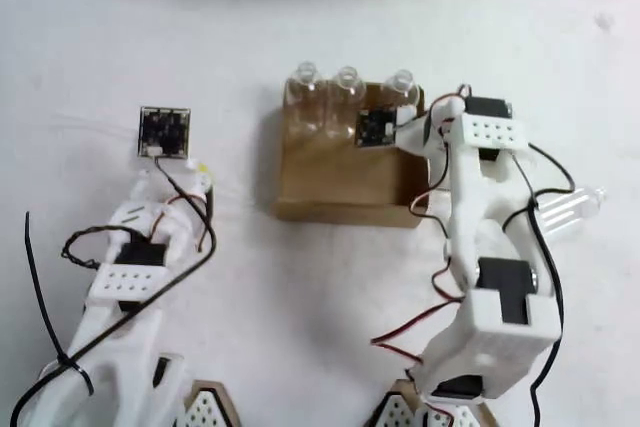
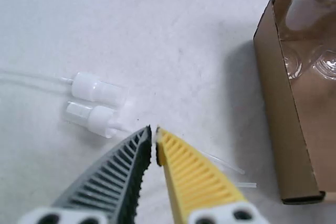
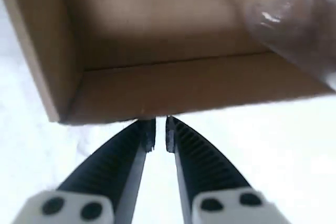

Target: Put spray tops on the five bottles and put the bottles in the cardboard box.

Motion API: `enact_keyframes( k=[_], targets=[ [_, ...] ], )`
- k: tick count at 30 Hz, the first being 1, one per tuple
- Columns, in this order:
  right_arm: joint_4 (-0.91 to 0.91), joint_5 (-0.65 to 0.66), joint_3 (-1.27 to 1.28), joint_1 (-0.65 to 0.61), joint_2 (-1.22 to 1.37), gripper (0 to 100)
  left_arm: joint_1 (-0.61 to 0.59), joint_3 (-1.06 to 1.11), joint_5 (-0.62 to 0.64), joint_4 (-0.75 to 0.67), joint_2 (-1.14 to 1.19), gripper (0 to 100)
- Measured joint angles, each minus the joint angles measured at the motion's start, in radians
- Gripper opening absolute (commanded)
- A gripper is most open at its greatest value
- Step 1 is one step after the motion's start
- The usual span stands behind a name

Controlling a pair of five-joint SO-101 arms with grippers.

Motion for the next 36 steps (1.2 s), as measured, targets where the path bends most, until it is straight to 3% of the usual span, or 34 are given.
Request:
enact_keyframes(
  k=[4, 10, 19, 36],
  targets=[
    [0.071, -0.02, -0.008, 0.0, -0.054, 5.0, 0.0, 0.0, 0.0, 0.0, 0.0, 2],
    [0.124, -0.015, -0.008, 0.017, -0.063, 28.9, 0.0, 0.0, 0.0, 0.0, 0.0, 2],
    [0.114, 0.181, 0.02, 0.081, -0.002, 26.1, 0.0, 0.0, 0.0, 0.0, 0.0, 2],
    [-0.038, 0.279, 0.023, 0.092, 0.16, 25.8, 0.0, 0.0, 0.0, 0.0, 0.0, 2]
  ],
)
